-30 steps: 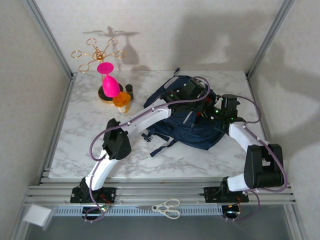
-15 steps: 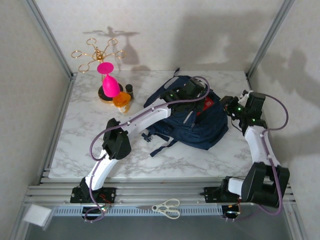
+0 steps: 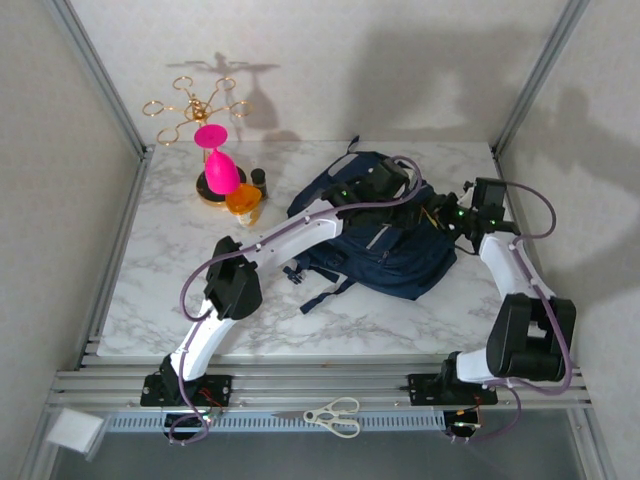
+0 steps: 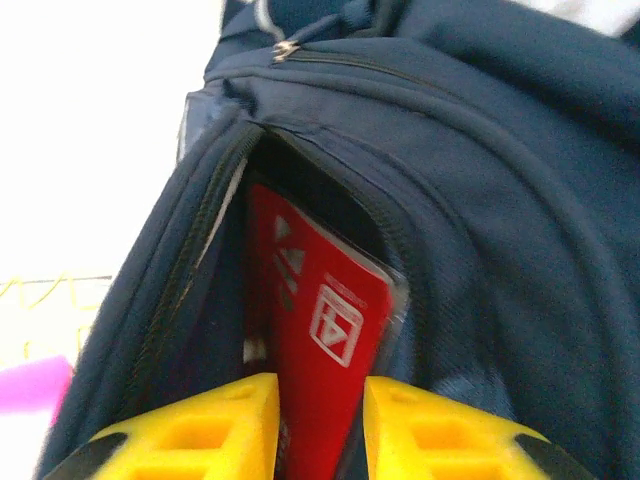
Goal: Pack the student bag
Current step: Close the student bag at the center of the table, then zip the student bag at the center of the table.
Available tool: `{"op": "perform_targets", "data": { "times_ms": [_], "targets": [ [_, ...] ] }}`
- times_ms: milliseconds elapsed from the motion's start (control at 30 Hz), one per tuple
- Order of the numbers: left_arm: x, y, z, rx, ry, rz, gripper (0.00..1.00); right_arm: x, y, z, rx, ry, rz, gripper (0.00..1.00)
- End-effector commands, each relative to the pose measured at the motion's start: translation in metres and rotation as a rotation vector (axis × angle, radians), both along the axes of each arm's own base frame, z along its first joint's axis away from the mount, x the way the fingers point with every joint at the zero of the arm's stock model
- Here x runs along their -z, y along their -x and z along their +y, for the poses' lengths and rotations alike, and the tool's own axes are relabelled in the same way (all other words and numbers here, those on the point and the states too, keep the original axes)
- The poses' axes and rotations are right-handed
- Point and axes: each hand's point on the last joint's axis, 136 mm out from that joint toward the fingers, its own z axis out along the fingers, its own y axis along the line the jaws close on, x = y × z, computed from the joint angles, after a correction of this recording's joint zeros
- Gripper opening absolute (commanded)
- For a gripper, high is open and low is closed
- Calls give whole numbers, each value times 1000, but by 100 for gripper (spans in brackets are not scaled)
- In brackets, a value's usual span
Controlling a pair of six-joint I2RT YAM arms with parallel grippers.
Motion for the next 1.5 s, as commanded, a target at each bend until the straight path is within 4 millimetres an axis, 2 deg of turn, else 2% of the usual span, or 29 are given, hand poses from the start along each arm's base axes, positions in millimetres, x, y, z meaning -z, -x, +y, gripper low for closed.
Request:
{"op": "perform_targets", "data": {
  "times_ms": [0,67,100,167,233,267,333,467,567,733,833,933,1100,1200,1267,1333,1400,1467],
  "targets": [
    [-36,30,-8,148,176,57,44,-19,25,-31,99,156,37,31],
    [-55,50,1,198,245,61,48,-27,41,-40,126,217,37,35],
    [-62,56,10,198,268,52,50,-32,48,-37,116,230,24,37],
    [-68,63,31,159,305,51,51,-34,62,-26,86,257,26,39],
    [-74,67,54,96,354,55,52,-30,75,-5,24,301,44,43],
    [-72,66,68,42,369,52,53,-23,82,6,-16,323,70,44],
    [-58,62,93,-90,365,70,56,-6,96,36,-121,339,116,45],
    [-25,60,115,-251,408,162,57,17,123,86,-292,430,145,48],
    [-5,58,121,-339,470,237,60,32,131,98,-337,502,168,46],
    [31,54,122,-464,501,330,61,43,133,96,-341,614,185,43],
    [47,49,119,-510,537,371,61,53,132,95,-339,633,197,42],
    [59,41,114,-540,544,391,59,55,126,107,-367,601,171,41],
    [70,27,113,-591,550,386,52,54,117,112,-358,606,152,40],
    [80,19,116,-635,515,375,39,60,112,109,-341,633,172,40],
    [83,13,119,-672,504,362,35,66,110,105,-317,658,200,40],
    [83,7,123,-702,498,344,31,70,109,105,-307,658,202,40],
    [78,2,121,-706,520,330,24,74,109,111,-318,628,193,39],
    [78,-2,121,-717,511,325,15,78,107,108,-303,646,205,37]
  ]
}}
